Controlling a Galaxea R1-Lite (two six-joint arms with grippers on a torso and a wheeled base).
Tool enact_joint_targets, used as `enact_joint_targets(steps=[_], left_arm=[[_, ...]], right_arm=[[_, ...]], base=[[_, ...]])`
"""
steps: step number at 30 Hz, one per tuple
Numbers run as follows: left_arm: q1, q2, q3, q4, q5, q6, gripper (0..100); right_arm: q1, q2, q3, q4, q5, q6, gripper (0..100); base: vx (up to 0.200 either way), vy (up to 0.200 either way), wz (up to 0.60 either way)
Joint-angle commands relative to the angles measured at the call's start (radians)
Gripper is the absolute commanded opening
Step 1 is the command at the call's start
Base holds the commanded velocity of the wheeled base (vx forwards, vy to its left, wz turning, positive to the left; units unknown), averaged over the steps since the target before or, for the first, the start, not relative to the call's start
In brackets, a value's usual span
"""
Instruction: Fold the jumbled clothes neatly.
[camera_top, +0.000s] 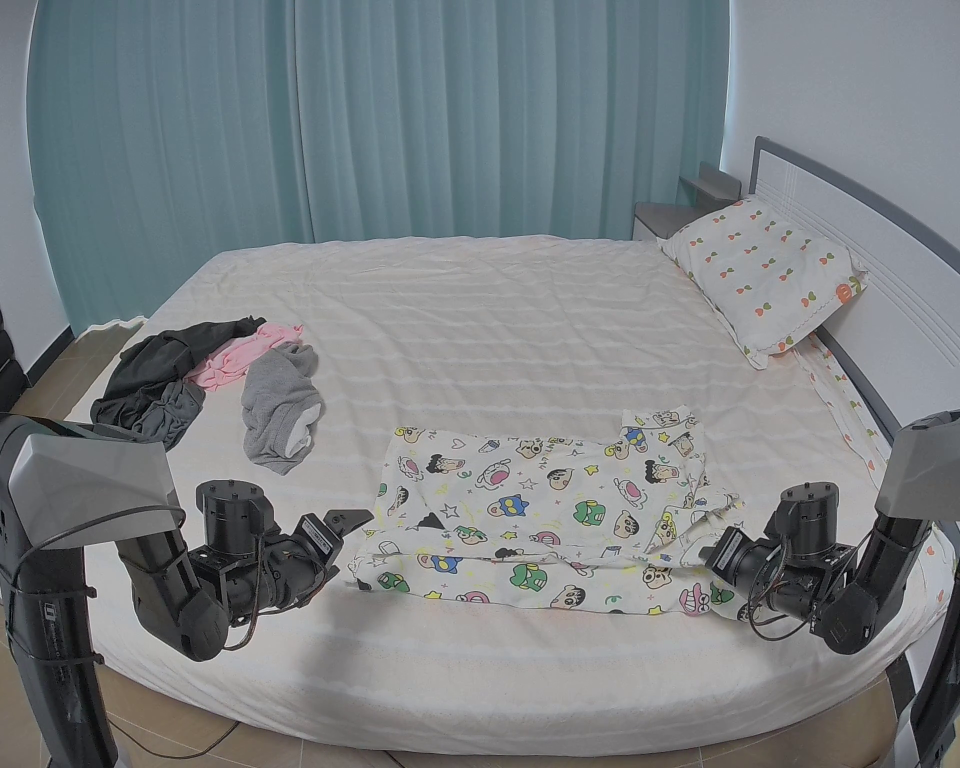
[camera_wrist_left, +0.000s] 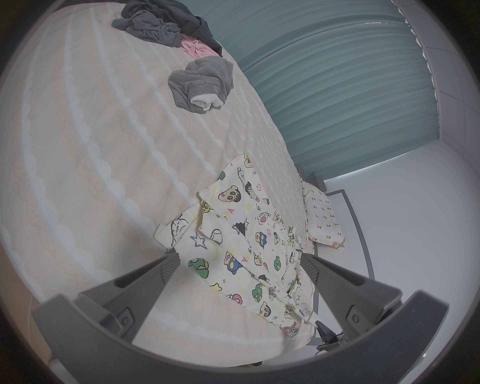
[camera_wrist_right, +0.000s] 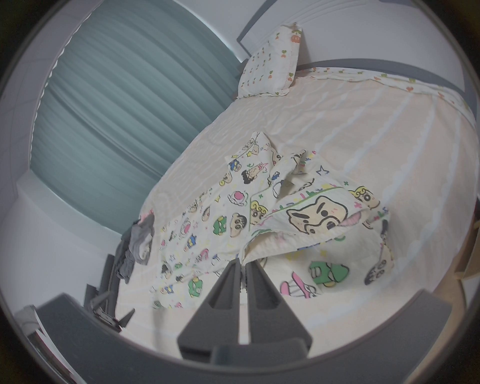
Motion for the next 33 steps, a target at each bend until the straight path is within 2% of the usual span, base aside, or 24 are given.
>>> enact_joint_targets(steps=[1, 6, 13, 14, 19, 26, 29, 32, 33], left_arm=[[-0.005, 0.009, -0.001, 0.0, 0.001, 0.0, 100], [-0.005, 0.009, -0.001, 0.0, 0.001, 0.0, 100], [-0.006, 0.009, -0.001, 0.0, 0.001, 0.002, 100], [-0.006, 0.009, -0.001, 0.0, 0.001, 0.002, 100], [-0.006, 0.009, -0.001, -0.002, 0.001, 0.002, 100], [-0.006, 0.009, -0.001, 0.0, 0.001, 0.002, 100], [-0.006, 0.009, -0.001, 0.0, 0.003, 0.002, 100], [-0.006, 0.009, -0.001, 0.0, 0.003, 0.002, 100], [-0.006, 0.009, -0.001, -0.002, 0.003, 0.002, 100]], right_arm=[[0.035, 0.011, 0.023, 0.006, -0.026, -0.011, 0], [0.069, 0.035, 0.03, 0.011, -0.093, -0.016, 0], [0.103, 0.042, 0.058, 0.011, -0.101, -0.018, 0], [0.103, 0.042, 0.058, 0.011, -0.101, -0.018, 100], [0.141, 0.043, 0.084, 0.0, -0.093, -0.011, 100], [0.107, -0.055, 0.095, 0.009, -0.088, -0.022, 100], [0.1, -0.095, 0.116, 0.011, -0.084, -0.068, 100], [0.035, -0.106, 0.129, 0.008, -0.061, -0.142, 100], [-0.014, -0.106, 0.129, 0.006, -0.021, -0.177, 100]], base=[[0.0, 0.0, 0.0], [0.0, 0.0, 0.0], [0.0, 0.0, 0.0], [0.0, 0.0, 0.0], [0.0, 0.0, 0.0], [0.0, 0.0, 0.0], [0.0, 0.0, 0.0], [0.0, 0.0, 0.0], [0.0, 0.0, 0.0]])
